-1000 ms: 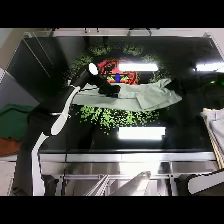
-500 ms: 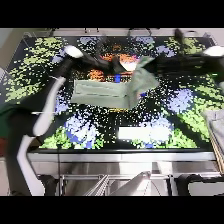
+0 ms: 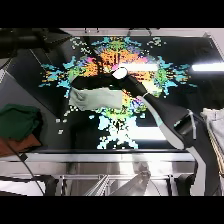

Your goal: Fold the shirts.

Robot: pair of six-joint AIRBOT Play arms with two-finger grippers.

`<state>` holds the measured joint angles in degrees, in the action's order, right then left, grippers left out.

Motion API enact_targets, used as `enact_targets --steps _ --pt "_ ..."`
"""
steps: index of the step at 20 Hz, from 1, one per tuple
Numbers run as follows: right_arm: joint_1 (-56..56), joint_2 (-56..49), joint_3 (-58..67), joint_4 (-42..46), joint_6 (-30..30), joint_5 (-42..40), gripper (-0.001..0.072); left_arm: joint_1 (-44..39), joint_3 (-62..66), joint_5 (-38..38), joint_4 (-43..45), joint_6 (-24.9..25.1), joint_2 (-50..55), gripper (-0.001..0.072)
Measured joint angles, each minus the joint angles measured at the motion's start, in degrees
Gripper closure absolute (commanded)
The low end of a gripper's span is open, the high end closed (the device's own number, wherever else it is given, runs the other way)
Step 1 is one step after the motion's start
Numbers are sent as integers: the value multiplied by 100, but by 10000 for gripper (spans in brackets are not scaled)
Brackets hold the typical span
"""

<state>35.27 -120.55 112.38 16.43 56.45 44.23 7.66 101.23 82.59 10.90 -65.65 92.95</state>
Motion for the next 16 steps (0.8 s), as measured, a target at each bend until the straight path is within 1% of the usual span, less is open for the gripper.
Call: enact_targets --steps 1,2,4,6,8,9,11,12,14,16 --pt "15 -87 170 -59 0 44 691 98 -205 28 2 50 -94 700" --pt "-42 -116 297 -81 7 179 694 184 -420 59 -2 120 -188 700" --pt "-334 -4 437 61 258 632 696 293 -822 103 -39 240 -348 701" --pt "-754 282 361 507 726 1165 696 345 -1185 146 -33 350 -472 701" --pt "-1231 706 35 1233 1274 1729 696 372 -1475 214 -44 442 -592 701" --pt "-1456 931 -199 1620 1508 1930 645 380 -1613 232 -42 487 -645 701" --pt "-1871 1307 -754 2365 1961 2188 25 391 -1812 289 -42 538 -754 701" --pt "-2031 1399 -999 2629 2129 2275 4 389 -1871 304 -46 560 -789 701" --pt "-2260 1384 -1335 2973 2369 2286 4 372 -1947 323 -74 579 -835 701" --pt "-2369 1174 -1513 3045 2490 2286 4 343 -1987 334 -122 597 -861 701"
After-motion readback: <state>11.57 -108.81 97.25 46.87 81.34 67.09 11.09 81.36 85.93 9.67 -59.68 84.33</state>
